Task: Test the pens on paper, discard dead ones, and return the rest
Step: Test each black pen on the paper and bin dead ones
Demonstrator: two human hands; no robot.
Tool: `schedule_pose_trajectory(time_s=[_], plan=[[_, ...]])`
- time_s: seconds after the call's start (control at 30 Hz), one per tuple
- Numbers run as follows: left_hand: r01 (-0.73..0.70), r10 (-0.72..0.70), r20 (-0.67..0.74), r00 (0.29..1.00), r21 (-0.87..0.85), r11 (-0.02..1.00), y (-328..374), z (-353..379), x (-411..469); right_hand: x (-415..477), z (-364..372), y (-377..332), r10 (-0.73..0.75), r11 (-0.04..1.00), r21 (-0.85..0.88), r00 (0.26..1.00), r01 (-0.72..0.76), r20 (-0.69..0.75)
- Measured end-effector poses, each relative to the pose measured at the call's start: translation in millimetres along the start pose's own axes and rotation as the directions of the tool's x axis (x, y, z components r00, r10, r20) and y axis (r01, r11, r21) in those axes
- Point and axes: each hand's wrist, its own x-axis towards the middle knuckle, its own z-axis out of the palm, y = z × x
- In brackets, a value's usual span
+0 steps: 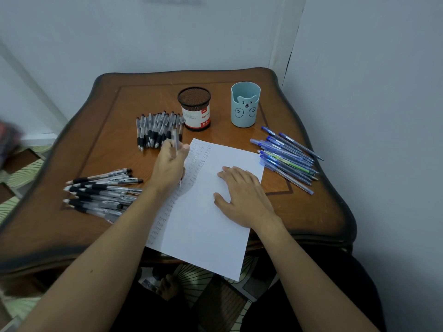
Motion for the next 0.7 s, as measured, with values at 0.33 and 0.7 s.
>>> schedule_pose_trajectory(time_s=[0.33,0.7], plan=[[0.091,-0.095,-0.026,0.995,-0.135,0.987,11,-11,3,1,0,0,0.01,1.0,0.007,1.0,-0.01,0.001],[0.126,0.039,-0.423,0.905,0.355,0.926,13,-50,42,2,0,0,0.001,1.0,0.021,1.0,-0.001,-0.011]])
